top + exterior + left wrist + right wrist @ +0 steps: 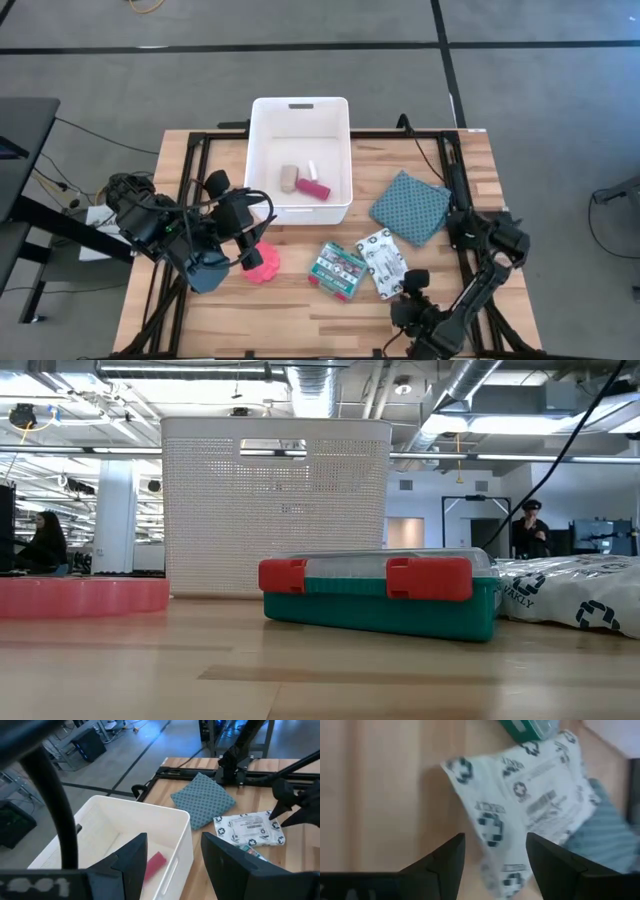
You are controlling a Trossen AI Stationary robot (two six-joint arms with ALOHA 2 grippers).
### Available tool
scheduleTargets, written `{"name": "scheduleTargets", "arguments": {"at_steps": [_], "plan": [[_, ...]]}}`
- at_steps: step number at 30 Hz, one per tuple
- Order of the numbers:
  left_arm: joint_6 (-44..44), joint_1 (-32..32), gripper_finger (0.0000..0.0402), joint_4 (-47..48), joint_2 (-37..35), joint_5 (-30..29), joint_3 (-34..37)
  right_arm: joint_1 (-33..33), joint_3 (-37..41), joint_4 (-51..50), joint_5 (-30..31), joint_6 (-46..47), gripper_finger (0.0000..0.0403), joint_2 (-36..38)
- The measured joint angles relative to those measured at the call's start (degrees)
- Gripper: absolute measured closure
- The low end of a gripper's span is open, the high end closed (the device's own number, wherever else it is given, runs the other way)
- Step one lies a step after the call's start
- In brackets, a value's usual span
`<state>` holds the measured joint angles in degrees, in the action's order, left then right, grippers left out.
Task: Pick & place medical supplies in basket/bin
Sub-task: Put the mailer bag into the white bin
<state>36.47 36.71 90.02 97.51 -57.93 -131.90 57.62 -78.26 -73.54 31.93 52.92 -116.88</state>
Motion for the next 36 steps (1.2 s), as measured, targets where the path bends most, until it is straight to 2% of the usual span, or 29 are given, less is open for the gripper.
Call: {"name": "scheduleTargets", "arguments": {"at_steps": [7, 16, 23, 36], "plan": [[1.45, -0.02, 0.0226, 0.00, 0.00, -0.19, 0.00, -0.71, -0.10, -6.45, 4.29, 3.25, 0.0211, -4.38], [1.82, -0.04, 0.0226, 0.00, 0.00, -0.17, 0.00, -1.52, 0.55, -7.19, 10.38, 5.35, 0.0219, -4.21], [1.80, -0.04, 0.0226, 0.00, 0.00, -0.15, 0.00, -5.62, 0.55, -7.34, 11.83, 2.02, 0.0226, -4.29], [1.77, -0.04, 0.0226, -0.02, 0.00, 0.13, 0.00, -17.65, 0.55, -6.30, 9.98, -11.98, 0.0252, -4.29]]}}
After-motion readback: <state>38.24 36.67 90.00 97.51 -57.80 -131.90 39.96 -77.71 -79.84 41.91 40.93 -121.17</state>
